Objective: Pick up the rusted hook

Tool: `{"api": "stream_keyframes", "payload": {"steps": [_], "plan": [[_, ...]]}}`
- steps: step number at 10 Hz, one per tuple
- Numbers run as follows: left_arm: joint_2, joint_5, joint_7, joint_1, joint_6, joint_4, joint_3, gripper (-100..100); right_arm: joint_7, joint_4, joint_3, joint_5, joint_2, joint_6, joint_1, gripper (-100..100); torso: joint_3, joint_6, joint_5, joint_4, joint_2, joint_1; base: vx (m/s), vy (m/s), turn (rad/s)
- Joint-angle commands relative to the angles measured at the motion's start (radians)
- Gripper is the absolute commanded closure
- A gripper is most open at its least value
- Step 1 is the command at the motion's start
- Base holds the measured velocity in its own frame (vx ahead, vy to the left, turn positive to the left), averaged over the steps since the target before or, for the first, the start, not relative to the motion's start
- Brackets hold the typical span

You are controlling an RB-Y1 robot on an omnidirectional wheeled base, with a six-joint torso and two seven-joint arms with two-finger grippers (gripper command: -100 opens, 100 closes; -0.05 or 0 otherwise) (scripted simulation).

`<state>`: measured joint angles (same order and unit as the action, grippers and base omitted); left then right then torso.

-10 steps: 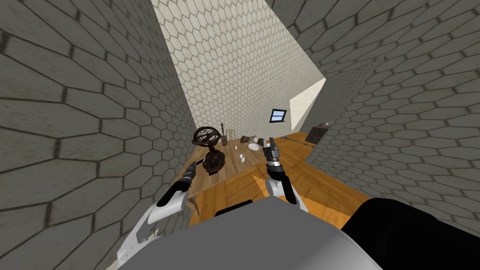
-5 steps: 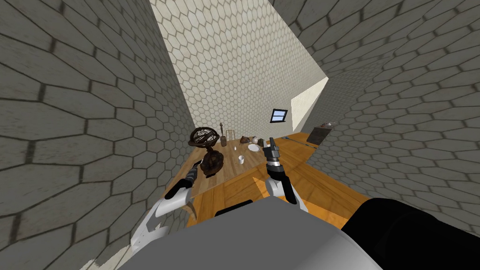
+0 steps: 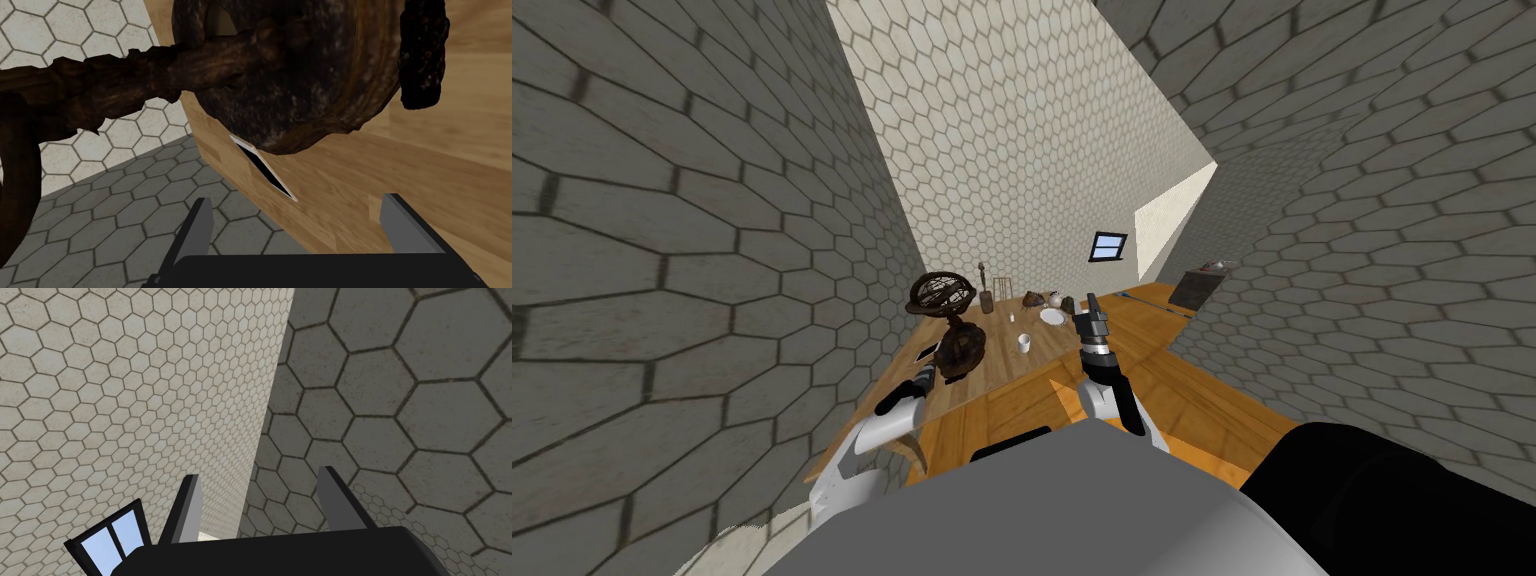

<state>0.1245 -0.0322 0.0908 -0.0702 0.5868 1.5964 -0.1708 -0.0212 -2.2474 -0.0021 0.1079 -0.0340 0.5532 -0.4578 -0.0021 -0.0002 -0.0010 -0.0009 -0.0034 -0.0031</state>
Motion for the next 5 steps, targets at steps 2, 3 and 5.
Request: {"api": "stream_keyframes", "payload": {"steps": [2, 3, 5], "plan": [[-0.006, -0.002, 0.015, 0.027, 0.051, -0.059, -0.009, -100, 0.000, 0.000, 0.000, 0.000, 0.000, 0.000, 0.000, 0, 0.000, 0.000, 0.000, 0.000, 0.000, 0.000, 0.035, -0.063, 0.012], [-0.009, -0.002, 0.023, 0.042, 0.080, -0.084, -0.014, -100, 0.000, 0.000, 0.000, 0.000, 0.000, 0.000, 0.000, 0, 0.001, 0.000, 0.000, 0.000, 0.001, -0.001, 0.028, -0.071, 0.028], [-0.012, -0.003, 0.030, 0.055, 0.114, -0.108, -0.019, -100, 0.000, 0.000, 0.000, 0.000, 0.000, 0.000, 0.000, 0, 0.001, 0.000, 0.000, 0.000, 0.001, 0.000, 0.038, -0.050, 0.010]]}}
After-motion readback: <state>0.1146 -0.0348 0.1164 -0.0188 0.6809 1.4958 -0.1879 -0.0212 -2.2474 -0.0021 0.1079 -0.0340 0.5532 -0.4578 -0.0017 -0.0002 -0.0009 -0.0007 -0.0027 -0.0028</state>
